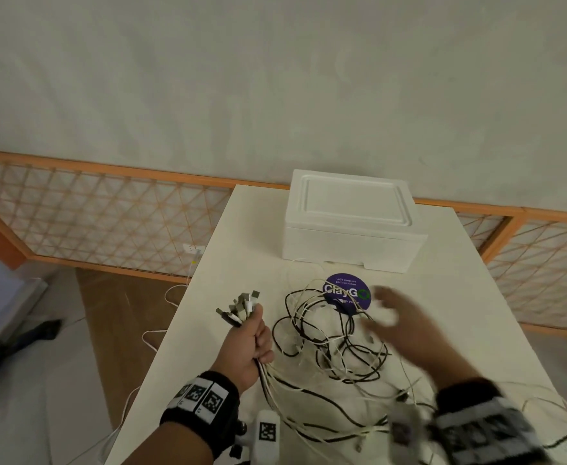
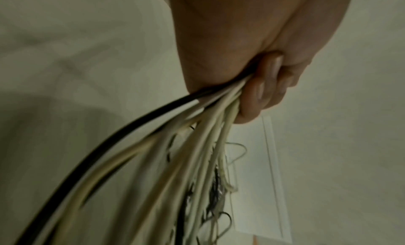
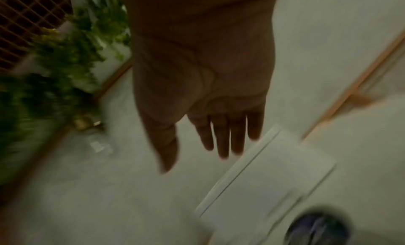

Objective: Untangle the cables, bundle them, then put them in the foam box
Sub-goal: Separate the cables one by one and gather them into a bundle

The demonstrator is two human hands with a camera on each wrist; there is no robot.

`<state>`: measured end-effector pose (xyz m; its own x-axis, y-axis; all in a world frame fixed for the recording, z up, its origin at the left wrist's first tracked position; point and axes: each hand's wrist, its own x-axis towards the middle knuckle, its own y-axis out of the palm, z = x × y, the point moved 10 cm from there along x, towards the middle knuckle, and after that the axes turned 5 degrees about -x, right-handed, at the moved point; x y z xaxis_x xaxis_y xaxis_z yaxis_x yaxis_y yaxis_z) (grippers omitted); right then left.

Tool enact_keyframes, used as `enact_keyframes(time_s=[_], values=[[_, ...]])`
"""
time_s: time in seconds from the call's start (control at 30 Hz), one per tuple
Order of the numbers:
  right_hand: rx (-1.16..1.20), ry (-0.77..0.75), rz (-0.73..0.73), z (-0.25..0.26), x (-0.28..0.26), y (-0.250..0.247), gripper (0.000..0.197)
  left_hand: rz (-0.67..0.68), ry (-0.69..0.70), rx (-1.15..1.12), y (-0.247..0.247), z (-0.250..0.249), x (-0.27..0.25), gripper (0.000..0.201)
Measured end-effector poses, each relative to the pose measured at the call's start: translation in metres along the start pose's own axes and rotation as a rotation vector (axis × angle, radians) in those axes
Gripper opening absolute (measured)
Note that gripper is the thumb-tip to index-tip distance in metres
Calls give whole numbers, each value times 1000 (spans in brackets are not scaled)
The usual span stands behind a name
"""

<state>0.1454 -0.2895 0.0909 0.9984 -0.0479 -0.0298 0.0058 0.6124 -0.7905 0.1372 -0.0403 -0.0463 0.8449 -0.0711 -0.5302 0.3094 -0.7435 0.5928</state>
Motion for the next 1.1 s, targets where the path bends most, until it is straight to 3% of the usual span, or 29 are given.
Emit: enact_keyframes(time_s=[0.07,0.1,0.23,0.3,0.43,0.53,0.63,0.7,0.8,0.83,0.93,1.0,1.1], values=[[-8,-141,559,53,-24,115,82,60,23,-23,24,-2,-5,52],[-32,-212,665,69,-34,145,79,80,35,-36,33,-3,-8,52],[-168,-222,762,63,-46,168,24,44,68,-117,31,-8,-14,52],[-197,-223,832,45,-53,164,16,3,63,-170,16,-10,-14,52],[-443,-220,753,-2,-55,145,3,-79,64,-195,-13,-15,-9,47],[-564,-78,828,-47,-61,147,14,-138,35,-180,-31,-9,-5,46],[-607,98,857,-75,-62,147,8,-193,-32,-174,-45,10,-6,46],[-558,178,848,-79,-59,151,20,-234,-56,-180,-52,20,-7,45],[-550,137,653,-81,-28,150,46,-270,-35,-216,-61,22,-2,44],[-539,118,601,-81,-19,149,47,-277,-28,-224,-62,20,1,44],[-596,9,575,-83,-6,141,17,-317,7,-236,-66,12,6,43],[-620,19,561,-103,-8,122,4,-350,42,-241,-68,3,7,43],[-600,115,515,-145,-17,84,14,-384,57,-239,-67,-1,10,43]])
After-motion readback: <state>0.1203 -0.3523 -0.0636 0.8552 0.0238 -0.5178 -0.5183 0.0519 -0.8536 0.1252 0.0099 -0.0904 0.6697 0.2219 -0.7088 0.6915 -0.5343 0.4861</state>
